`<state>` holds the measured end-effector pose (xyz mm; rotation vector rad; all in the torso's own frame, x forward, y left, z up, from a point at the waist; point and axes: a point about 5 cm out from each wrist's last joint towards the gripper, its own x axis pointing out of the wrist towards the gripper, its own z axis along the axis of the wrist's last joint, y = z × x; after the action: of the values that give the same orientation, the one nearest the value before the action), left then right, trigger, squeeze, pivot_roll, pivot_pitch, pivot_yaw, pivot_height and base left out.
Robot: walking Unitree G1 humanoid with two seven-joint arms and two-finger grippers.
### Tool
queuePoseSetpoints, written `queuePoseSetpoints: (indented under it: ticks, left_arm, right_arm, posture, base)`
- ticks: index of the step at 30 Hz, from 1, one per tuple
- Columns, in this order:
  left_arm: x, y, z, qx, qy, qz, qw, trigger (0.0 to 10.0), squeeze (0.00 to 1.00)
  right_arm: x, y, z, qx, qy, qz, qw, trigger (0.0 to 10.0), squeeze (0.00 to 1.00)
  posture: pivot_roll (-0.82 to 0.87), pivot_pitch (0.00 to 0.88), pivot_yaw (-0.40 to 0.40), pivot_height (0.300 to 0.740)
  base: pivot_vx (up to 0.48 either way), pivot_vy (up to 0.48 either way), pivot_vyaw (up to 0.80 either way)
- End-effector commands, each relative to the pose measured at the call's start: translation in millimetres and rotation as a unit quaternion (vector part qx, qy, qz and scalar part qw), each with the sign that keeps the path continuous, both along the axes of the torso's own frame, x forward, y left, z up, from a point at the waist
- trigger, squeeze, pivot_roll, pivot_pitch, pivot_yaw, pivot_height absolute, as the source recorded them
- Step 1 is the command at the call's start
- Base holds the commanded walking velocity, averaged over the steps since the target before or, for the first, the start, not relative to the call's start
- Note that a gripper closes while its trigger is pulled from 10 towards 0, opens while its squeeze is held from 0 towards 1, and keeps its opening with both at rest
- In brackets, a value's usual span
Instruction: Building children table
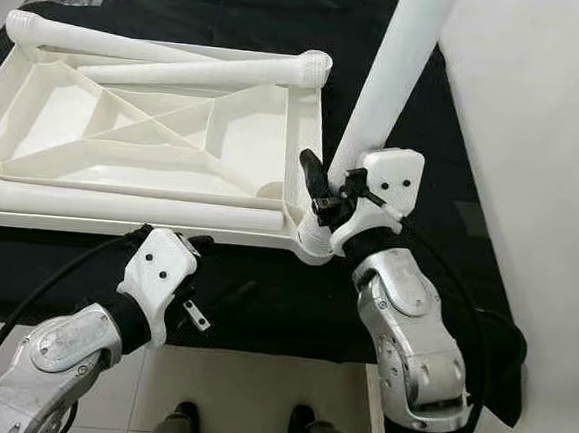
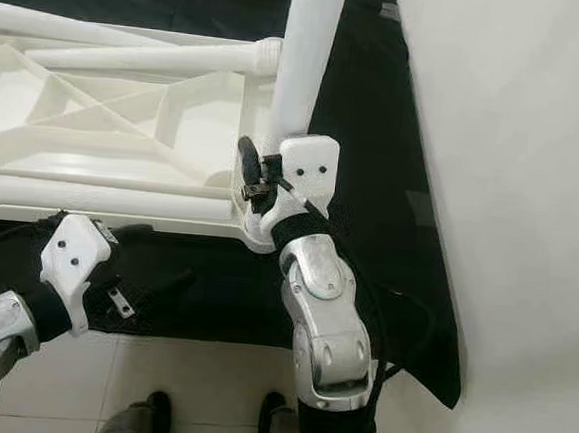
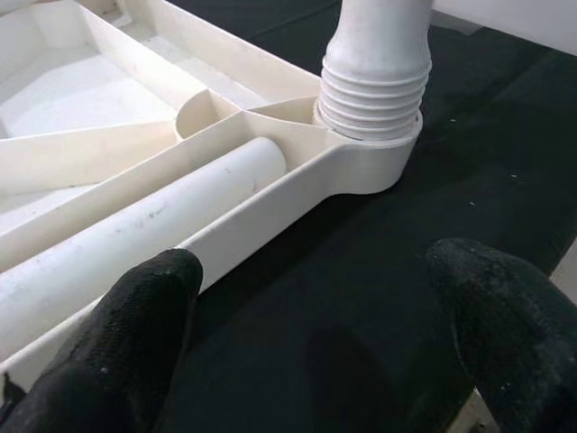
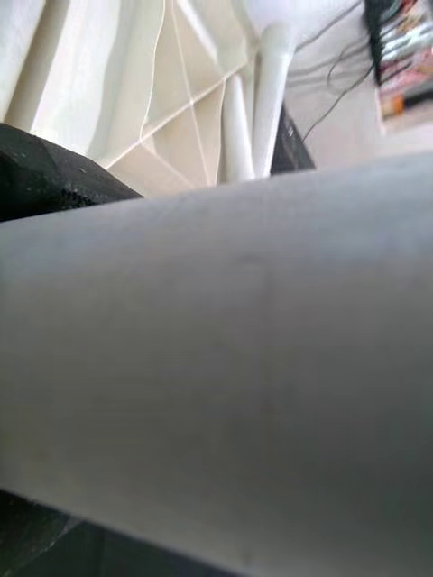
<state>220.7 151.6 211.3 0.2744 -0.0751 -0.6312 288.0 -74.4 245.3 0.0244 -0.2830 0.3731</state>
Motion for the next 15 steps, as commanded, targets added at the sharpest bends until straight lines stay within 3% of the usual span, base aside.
queuePoseSetpoints:
  ticks: [1, 7, 10, 15]
  left_arm:
    - [-1.3, -0.1, -5.7, 0.001, 0.011, -0.002, 1.000, 10.0, 0.00]
    - [-1.0, 0.5, -5.8, 0.001, 0.011, -0.001, 1.000, 10.0, 0.00]
    - [-0.2, 0.2, -5.3, 0.000, 0.010, -0.001, 1.000, 10.0, 0.00]
    - [0.2, -0.6, -5.1, 0.000, 0.009, -0.002, 1.000, 10.0, 0.00]
  right_arm:
    - [8.1, -3.5, -41.4, -0.026, 0.082, 0.019, 0.996, 10.0, 0.00]
    - [8.1, -9.6, -45.0, -0.080, 0.062, 0.048, 0.994, 10.0, 0.00]
    - [6.6, -3.6, -43.2, -0.112, 0.046, 0.092, 0.988, 10.0, 0.00]
    - [10.0, 1.7, -41.3, -0.134, 0.051, 0.109, 0.984, 10.0, 0.00]
  posture:
    - [0.11, 0.357, -0.063, 0.740]
    - [0.11, 0.357, -0.063, 0.740]
    - [0.11, 0.356, -0.058, 0.740]
    - [0.11, 0.357, -0.058, 0.740]
  base:
    - [0.000, 0.000, 0.00]
    - [0.000, 0.000, 0.00]
    - [0.000, 0.000, 0.00]
    - [0.000, 0.000, 0.00]
